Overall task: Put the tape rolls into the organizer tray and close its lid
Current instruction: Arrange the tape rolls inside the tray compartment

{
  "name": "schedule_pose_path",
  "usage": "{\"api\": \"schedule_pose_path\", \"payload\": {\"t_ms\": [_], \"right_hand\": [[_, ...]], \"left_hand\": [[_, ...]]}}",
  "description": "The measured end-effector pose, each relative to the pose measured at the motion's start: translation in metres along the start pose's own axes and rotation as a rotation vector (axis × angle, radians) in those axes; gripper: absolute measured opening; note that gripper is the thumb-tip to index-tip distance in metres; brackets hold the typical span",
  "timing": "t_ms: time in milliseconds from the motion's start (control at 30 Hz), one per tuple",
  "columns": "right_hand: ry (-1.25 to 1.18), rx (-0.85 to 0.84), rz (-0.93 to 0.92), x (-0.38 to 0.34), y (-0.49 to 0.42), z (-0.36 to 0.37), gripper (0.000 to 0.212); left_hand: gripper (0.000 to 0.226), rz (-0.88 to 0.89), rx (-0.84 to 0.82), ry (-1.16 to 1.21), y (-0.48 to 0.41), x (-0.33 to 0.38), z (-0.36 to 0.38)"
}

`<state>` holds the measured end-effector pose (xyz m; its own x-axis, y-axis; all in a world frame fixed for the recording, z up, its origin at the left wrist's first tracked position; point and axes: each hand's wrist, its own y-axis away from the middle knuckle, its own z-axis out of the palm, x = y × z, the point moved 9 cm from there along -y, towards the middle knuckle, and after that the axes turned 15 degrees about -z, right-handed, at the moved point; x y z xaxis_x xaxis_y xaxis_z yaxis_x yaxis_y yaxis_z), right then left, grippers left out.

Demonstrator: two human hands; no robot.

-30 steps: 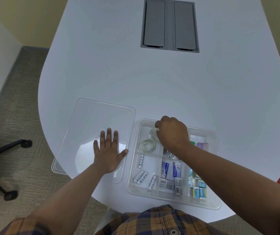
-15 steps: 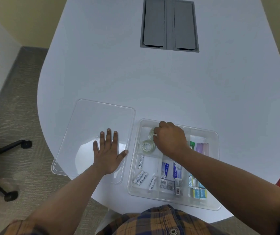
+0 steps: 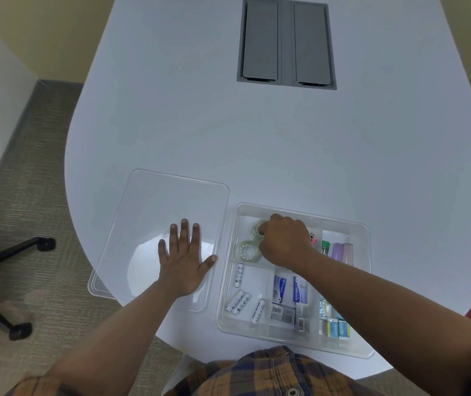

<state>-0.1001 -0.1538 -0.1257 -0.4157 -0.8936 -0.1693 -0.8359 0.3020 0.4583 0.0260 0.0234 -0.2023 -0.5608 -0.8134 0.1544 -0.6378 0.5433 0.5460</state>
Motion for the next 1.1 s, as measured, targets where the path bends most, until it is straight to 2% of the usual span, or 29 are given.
{"api": "schedule_pose_path", "payload": {"t_ms": [133, 200, 433, 867, 1100], "right_hand": [[0.004, -0.03, 0.035, -0.001, -0.002, 0.007, 0.056], [0.071, -0.014, 0.04, -0.004, -0.003, 0.01, 0.058], [0.095, 0.077, 0.11, -0.007, -0.005, 0.007, 0.049], [0.095, 0.16, 0.066, -0.008, 0.001, 0.006, 0.032], [0.222, 0.114, 0.056, -0.017, 0.006, 0.003, 0.016]], "left_hand": [[0.085, 0.004, 0.004, -0.002, 0.001, 0.0, -0.001], [0.084, -0.002, 0.006, -0.008, 0.001, 0.0, -0.001], [0.084, -0.005, -0.006, -0.003, 0.0, 0.0, 0.0], [0.084, -0.008, -0.007, -0.01, 0.001, 0.0, 0.0], [0.084, -0.005, -0.014, -0.008, 0.0, 0.0, 0.001]]}}
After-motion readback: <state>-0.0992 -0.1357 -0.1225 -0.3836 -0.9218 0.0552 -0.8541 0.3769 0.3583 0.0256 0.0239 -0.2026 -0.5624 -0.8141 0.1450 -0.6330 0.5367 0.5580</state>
